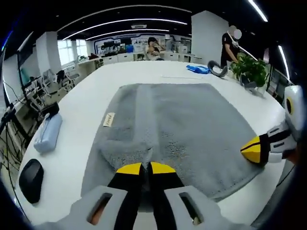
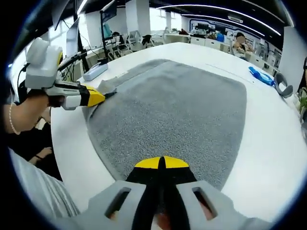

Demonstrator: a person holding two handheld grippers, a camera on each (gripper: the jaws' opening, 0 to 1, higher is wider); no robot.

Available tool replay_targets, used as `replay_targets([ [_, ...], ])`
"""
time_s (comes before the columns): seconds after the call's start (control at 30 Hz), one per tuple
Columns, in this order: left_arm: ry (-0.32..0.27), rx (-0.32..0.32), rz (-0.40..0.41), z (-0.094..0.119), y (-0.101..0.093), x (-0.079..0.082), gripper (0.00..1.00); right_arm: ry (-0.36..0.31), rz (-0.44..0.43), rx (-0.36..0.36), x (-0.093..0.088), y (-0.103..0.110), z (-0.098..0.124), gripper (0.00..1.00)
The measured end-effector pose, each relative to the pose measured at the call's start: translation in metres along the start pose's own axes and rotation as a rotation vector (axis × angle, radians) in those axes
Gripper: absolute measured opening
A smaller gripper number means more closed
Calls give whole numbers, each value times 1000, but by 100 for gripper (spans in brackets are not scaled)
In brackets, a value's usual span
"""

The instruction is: Fold the towel on the table until its edges align and the towel forms a compact rectangular stack.

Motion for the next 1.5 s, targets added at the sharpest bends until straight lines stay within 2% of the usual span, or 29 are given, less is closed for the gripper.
replay_targets([
  [0.27, 42, 41, 184, 20, 23, -21, 7, -10, -16, 14, -1, -1, 0, 0],
  [0.47, 40, 60, 216, 25, 29, -23, 9, -3, -5, 19, 0, -1, 0, 0],
  [0.57, 38, 85, 237, 29, 36, -25, 8, 22, 15, 40, 3, -2, 0, 0],
  [0.67, 18, 112, 340, 40, 45, -27, 9, 42, 18, 62, 11, -8, 1, 0],
  [0.7, 11, 119, 343, 42, 48, -26, 9, 33, 20, 61, 14, -10, 2, 0],
  [0.73, -10, 142, 328, 46, 51, -25, 9, -1, 40, 47, 22, -16, 4, 0],
  [0.8, -40, 180, 304, 50, 56, -22, 9, -21, 69, 25, 35, -27, 8, 0],
  [0.9, -89, 211, 271, 54, 59, -14, 10, -26, 127, -20, 54, -52, 10, 0],
  [1.0, -110, 187, 205, 51, 51, -9, 10, -22, 153, -52, 72, -76, 10, 0],
  [1.2, -83, 107, 108, 39, 32, -7, 10, 17, 188, -107, 97, -119, 1, 0],
  [1.27, -53, 75, 106, 33, 26, -12, 10, 33, 212, -116, 105, -130, -5, 0],
  [1.3, -18, 56, 104, 29, 24, -17, 10, 41, 211, -118, 108, -133, -8, 0],
  [1.43, 27, 42, 118, 22, 24, -24, 10, 56, 181, -102, 120, -148, -21, 0],
  [1.5, 42, 43, 108, 20, 24, -28, 10, 78, 212, -103, 123, -151, -27, 0],
])
Point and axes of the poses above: the point that each gripper's makers call its tool centre point, and the gripper's own axes: z roughly backward along the fingers, y roughly to its left, x roughly out of its top, the point moved 7 cm from there along z, roughly backward along the fingers, and after that the axes turned 6 degrees about x, right-handed, at the moved point
